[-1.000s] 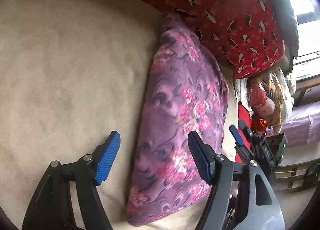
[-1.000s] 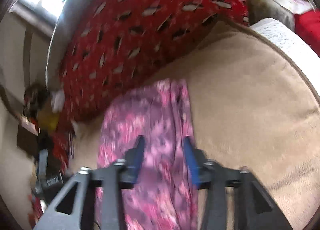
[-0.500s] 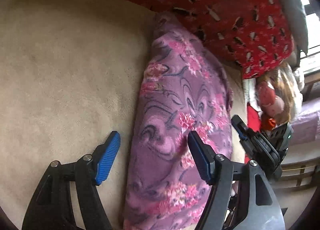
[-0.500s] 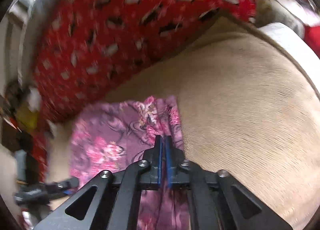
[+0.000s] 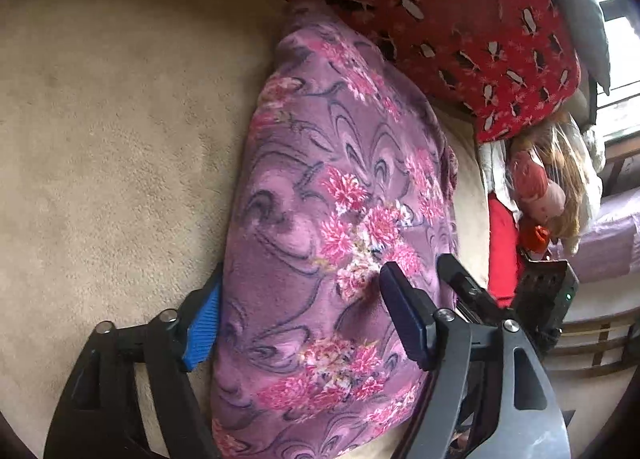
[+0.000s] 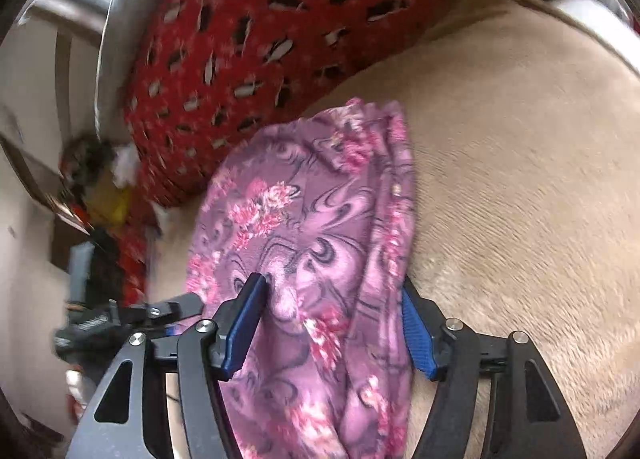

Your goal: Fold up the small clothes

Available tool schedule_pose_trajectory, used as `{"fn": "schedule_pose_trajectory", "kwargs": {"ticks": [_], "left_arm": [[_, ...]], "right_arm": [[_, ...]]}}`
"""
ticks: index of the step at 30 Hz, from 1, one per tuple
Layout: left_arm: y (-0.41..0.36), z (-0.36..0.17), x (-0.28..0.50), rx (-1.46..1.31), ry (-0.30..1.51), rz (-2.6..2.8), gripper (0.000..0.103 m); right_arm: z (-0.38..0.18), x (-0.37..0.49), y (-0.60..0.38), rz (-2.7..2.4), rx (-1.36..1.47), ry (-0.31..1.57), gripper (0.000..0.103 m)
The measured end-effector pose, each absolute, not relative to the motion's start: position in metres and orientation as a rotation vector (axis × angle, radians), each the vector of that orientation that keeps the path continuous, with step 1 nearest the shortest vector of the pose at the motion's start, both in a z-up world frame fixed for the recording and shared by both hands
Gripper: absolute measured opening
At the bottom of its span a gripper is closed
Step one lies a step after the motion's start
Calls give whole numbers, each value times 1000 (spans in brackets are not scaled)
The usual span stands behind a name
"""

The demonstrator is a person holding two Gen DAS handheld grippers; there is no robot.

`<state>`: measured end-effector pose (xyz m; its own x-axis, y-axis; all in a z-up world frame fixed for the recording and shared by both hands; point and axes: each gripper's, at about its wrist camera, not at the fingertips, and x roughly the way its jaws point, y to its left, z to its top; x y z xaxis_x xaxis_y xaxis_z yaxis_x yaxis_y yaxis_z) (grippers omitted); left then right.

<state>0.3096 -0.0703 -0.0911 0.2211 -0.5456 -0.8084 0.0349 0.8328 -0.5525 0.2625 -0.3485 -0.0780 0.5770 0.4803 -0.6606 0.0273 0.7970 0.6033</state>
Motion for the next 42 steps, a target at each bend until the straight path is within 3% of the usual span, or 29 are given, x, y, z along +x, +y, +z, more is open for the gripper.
{"fn": "schedule_pose_trajectory", "kwargs": {"ticks": [1,2,4,8,30,42], "left_arm": [[-70,-90,309,-456,1286,-410,53],[-70,-89,308,-436,1276,-400,42],[-69,-87,306,-412,1259,-391,34],[-70,-74,298,-391,1209,-383,25],[4,-36,228,-344,1101,-287,24],[78,-67,215,-426,1167,-182,25]], "right_arm": [[-77,263,-346,275,584,927,40],[-74,262,-342,269,552,915,37],[-68,256,-338,261,500,886,27],[-57,247,-328,216,413,853,24],[-7,191,-250,261,385,817,20],[-24,184,-179,330,378,878,20]]}}
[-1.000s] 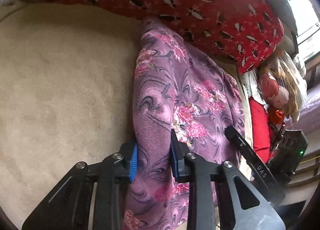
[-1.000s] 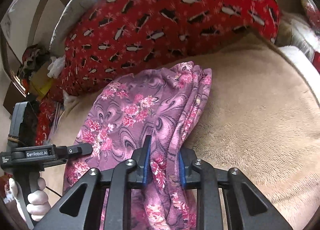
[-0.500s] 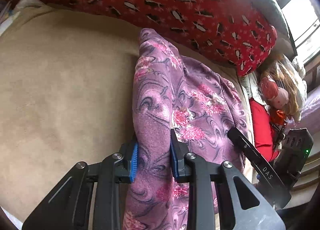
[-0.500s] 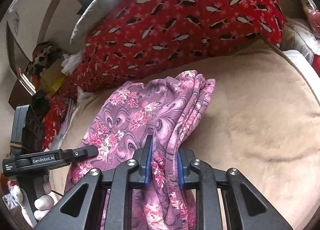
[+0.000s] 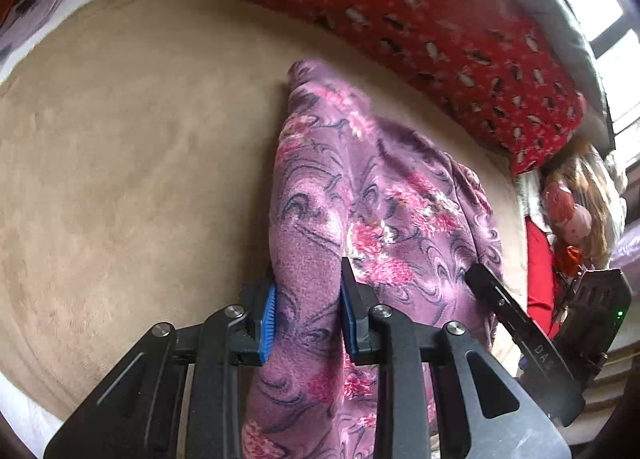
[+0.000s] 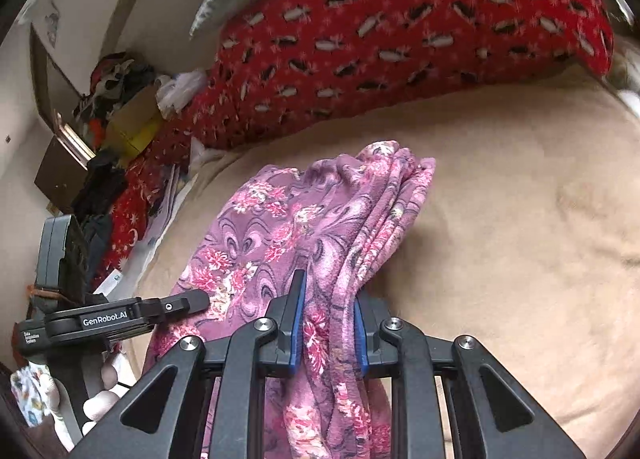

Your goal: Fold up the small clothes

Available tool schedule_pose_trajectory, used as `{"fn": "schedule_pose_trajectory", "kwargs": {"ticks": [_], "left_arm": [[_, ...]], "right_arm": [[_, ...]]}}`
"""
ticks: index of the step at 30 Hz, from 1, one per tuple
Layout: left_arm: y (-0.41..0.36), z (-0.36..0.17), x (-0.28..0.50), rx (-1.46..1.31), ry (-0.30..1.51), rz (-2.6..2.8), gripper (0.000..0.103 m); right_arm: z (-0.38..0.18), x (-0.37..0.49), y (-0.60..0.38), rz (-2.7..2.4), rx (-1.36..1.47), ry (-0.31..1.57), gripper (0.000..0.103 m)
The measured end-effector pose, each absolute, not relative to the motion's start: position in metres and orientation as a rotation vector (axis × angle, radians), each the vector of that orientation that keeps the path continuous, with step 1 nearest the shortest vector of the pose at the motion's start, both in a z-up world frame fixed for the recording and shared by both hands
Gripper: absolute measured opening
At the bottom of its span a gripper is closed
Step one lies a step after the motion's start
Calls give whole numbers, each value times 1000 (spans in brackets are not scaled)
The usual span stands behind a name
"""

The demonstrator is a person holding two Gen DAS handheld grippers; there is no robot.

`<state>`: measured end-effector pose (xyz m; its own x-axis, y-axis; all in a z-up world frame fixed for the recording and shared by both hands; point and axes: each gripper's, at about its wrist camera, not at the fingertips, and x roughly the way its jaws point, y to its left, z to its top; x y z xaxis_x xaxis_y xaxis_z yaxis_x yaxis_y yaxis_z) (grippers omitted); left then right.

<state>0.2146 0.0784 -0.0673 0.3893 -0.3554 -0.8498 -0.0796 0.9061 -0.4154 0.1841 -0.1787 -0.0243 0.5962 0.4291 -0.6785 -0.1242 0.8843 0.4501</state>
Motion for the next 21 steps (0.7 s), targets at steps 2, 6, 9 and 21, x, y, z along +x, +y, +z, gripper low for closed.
{"fn": "schedule_pose_trajectory", "kwargs": {"ticks": [2,6,9,21], "left_arm": [[84,-82,215,-434,1200,-172,33],[94,-90,211,-452,1204,-199,44],[101,-79,210,-459,1168,-216,43],[52,-53,278,-216,1079,-193,60]], "right_arm": [[-43,185,-177,300,369,933,20],[-68,183,-192,285,440,986,27],[-61,185,-202,272,471,988,30],[-51,254,-201,272,546,912,6]]}}
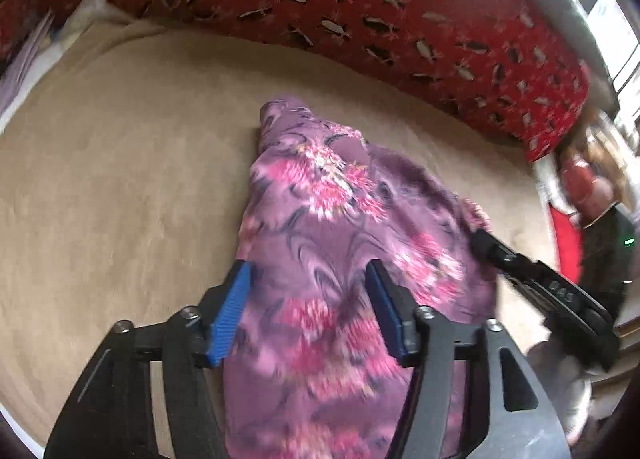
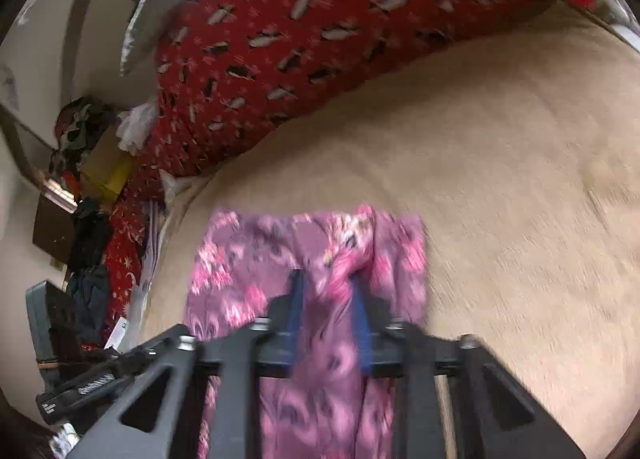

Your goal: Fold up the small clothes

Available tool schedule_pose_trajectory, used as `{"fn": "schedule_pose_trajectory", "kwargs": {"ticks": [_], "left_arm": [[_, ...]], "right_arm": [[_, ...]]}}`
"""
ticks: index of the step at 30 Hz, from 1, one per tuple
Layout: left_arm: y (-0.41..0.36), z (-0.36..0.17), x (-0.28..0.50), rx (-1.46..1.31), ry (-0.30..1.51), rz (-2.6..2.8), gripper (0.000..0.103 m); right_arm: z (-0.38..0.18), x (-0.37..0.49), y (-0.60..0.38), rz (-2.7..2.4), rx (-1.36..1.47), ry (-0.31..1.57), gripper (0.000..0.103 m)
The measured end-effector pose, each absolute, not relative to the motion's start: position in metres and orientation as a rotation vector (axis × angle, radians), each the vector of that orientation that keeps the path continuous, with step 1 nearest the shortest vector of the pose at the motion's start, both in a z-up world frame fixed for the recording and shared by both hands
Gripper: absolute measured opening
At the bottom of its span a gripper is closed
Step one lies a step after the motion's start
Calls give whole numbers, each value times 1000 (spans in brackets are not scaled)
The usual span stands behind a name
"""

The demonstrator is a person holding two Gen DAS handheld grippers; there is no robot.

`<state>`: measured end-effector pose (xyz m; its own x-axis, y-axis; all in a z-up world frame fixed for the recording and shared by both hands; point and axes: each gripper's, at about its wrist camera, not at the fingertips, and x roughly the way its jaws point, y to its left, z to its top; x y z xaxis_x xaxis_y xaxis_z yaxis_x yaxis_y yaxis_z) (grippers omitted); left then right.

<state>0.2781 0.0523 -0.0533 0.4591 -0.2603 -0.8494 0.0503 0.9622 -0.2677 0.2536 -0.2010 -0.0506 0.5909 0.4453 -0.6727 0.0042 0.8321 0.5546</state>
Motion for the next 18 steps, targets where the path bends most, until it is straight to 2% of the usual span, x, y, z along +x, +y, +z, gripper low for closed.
{"fn": "schedule_pose_trajectory", "kwargs": {"ticks": [1,2,4,6,8,11,14,15,18], "left_arm": [[49,-60,284,-198,1094,-173,61],[48,-68,291,-186,1119,-154,69],[55,-75,300,-229,1155,-161,74],[68,-69,305,-285,1177,-186,74],[76,-55,301,-281,1168,-184,73],[78,-32,270,-207,1105,-214,73],[67,-38,240,-127,1093,-218,74],[60,-48,238,-92,1123,-215,74],[57,-54,230,-68,1145,-190,75]], "right_arm": [[-53,257,-200,260,513,913,6],[-61,263,-200,229,478,936,6],[-80,272,-202,215,474,995,4],[-78,272,-210,238,511,989,6],[-66,264,-213,236,486,969,15],[-40,235,-209,331,392,925,15],[-36,203,-202,436,351,910,21],[-43,196,-197,439,314,934,25],[-73,191,-185,336,162,1040,21]]}}
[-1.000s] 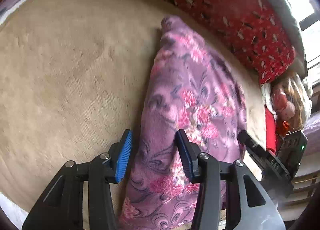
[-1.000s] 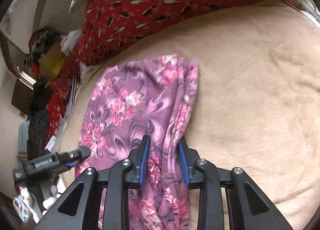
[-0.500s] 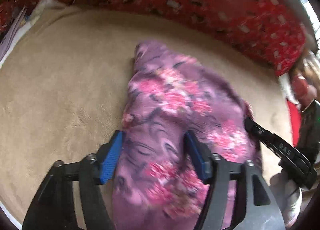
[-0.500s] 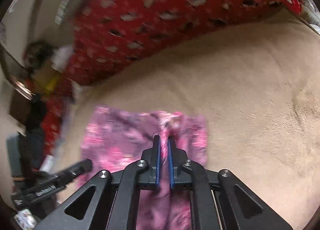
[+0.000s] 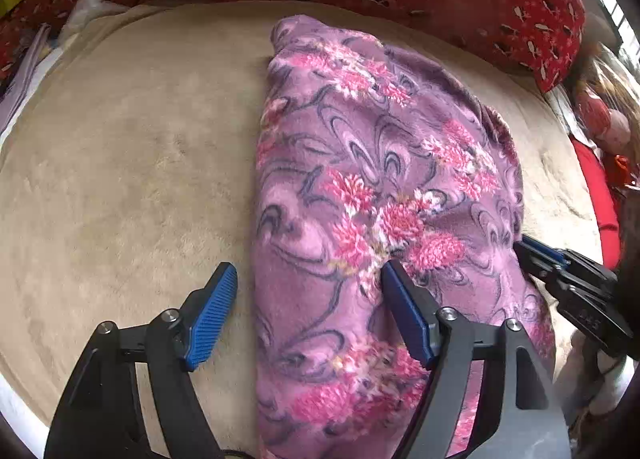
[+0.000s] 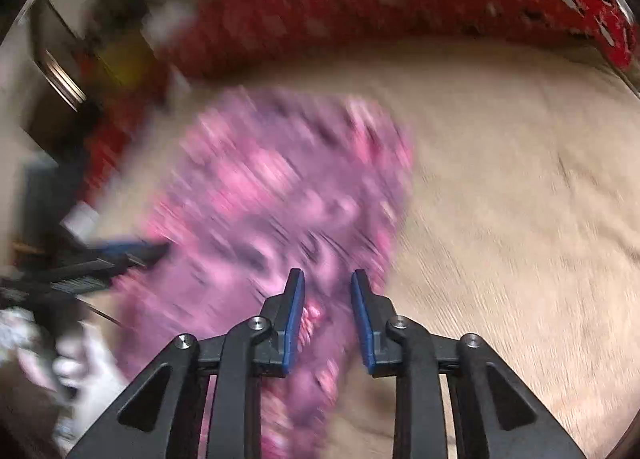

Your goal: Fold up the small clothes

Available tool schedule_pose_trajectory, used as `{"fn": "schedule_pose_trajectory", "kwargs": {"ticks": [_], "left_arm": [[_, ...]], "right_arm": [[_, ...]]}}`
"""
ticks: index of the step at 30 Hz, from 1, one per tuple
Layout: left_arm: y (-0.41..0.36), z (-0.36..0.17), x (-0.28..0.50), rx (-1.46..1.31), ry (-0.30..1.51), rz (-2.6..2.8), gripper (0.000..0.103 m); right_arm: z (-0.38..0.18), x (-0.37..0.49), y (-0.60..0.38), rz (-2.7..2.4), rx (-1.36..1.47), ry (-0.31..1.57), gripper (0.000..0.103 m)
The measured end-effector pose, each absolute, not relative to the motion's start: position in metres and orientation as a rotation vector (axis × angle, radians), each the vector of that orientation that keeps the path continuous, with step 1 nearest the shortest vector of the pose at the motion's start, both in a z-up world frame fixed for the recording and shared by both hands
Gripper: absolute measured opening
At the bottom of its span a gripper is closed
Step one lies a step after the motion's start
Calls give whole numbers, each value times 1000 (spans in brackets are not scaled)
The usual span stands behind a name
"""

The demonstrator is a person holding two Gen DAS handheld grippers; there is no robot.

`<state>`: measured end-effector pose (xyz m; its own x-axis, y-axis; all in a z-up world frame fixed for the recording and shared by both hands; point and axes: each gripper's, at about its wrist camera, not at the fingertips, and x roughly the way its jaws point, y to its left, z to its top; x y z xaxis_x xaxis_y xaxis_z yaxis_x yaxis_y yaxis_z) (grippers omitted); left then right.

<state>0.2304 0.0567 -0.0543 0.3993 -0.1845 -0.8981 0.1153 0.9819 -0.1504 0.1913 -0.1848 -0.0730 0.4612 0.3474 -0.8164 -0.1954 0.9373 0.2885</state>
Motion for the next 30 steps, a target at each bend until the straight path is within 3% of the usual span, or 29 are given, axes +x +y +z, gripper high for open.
{"fn": "schedule_pose_trajectory", "kwargs": {"ticks": [2,5,10,14,16,19,30], "left_arm": [[62,-40,219,-87,1131,-210,74],[66,-32,197,-77,1104,-211,75],[64,-62,173,-62,1175,-169,76],[69,-50,141,-3,1136,-136,75],[70,-47,125,30,1122,-109,75],[77,-46,95,42,1080,-62,75],[67,-31,39,152,948,-9,75]], "right_arm": [[-61,184,-184,304,157,1023,27],[-43,159,-181,366,170,1008,28],[-74,129,-171,302,74,1106,63],[-62,106,-172,202,70,1110,66],[-53,95,-172,126,26,1122,75],[-41,74,-172,49,19,1134,76],[-3,-6,-157,-54,-57,876,80]]}}
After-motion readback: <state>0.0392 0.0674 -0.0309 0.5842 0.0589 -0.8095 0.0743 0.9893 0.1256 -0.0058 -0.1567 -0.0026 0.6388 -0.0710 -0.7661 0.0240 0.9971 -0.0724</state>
